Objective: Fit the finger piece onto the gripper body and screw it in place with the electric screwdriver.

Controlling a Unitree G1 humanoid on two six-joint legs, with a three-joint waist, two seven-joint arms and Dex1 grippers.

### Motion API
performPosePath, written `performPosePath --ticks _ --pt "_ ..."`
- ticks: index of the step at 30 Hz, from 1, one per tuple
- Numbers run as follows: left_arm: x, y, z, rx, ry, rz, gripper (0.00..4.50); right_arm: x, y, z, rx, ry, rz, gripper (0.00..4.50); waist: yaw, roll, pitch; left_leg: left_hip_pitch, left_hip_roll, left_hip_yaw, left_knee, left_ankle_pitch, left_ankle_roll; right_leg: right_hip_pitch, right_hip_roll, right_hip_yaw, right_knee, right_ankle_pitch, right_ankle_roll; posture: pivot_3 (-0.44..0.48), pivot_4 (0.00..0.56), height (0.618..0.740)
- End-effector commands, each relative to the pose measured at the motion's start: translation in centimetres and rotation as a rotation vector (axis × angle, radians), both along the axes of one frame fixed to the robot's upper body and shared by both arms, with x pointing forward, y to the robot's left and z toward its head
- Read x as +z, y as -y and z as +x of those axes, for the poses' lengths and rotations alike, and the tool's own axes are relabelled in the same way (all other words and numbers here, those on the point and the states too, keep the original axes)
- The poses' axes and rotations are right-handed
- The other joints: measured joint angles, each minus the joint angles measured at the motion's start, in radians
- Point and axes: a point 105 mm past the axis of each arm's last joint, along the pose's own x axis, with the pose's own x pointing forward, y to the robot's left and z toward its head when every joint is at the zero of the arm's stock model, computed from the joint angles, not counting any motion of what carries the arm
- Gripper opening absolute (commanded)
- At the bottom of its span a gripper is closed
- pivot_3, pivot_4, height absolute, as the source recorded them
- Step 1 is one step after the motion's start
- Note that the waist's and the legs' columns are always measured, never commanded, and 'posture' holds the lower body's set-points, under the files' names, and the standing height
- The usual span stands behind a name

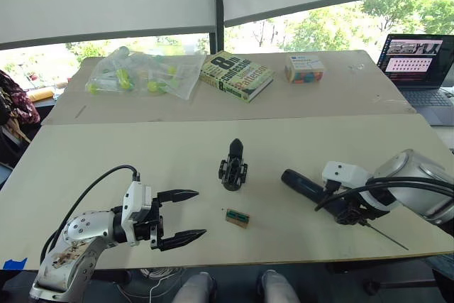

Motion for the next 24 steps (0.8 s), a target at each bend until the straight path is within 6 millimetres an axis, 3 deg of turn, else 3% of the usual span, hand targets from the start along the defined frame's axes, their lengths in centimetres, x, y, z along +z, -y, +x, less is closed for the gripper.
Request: performPosePath --ticks 1,6,8,12,15,24 --pt "0.9 -0.4 0.0 -0.016 0.052 0.016 4.5 2.1 -1.0 1.1 -0.003 0.091 0.166 1.92 0.0 -0.001 0.0 0.0 0.0 0.0 0.0 0.0 0.0 0.0 0.0 0.0 0.0 0.0 0.0 0.0 0.15 0.74" --pt "0.7 -1.1 0.2 -0.04 0.072 0.039 4.5 6.5 -3.6 0.6 0.075 0.203 0.609 1.92 0.0 0.0 0.001 0.0 0.0 0.0 0.0 0.0 0.0 -0.001 0.001 0.001 0.001 0.0 0.0 0.0 0.15 0.74" --pt "0.5 -1.6 0.4 -0.049 0.072 0.051 4.5 8.7 -4.6 -0.3 0.182 0.287 0.795 1.92 0.003 0.0 0.001 -0.001 0.001 0.0 0.0 0.0 0.0 -0.001 0.001 0.0 0.001 0.0 -0.001 0.0 0.15 0.74" --pt "-0.1 -2.8 1.2 -0.061 0.066 0.086 4.5 10.9 -5.4 -2.4 0.27 0.387 1.013 1.92 0.009 0.0 0.0 0.0 0.0 -0.001 0.001 0.0 0.0 0.001 0.001 0.0 0.0 0.001 0.0 0.0 0.15 0.74" --pt "-0.5 -3.5 1.5 -0.073 0.057 0.113 4.5 14.2 -6.4 -3.7 0.375 0.628 1.286 1.92 0.005 -0.003 0.001 0.0 0.0 -0.001 0.001 0.0 0.0 0.001 0.001 0.0 0.0 0.001 0.0 0.0 0.15 0.74" --pt "-1.3 -2.7 2.0 -0.123 0.035 0.113 4.5 13.6 -12.0 -6.6 0.681 0.789 1.398 1.92 -0.009 -0.003 0.0 0.002 0.001 -0.001 0.001 0.0 0.0 0.0 0.002 0.002 0.003 0.001 0.0 0.0 0.15 0.74"
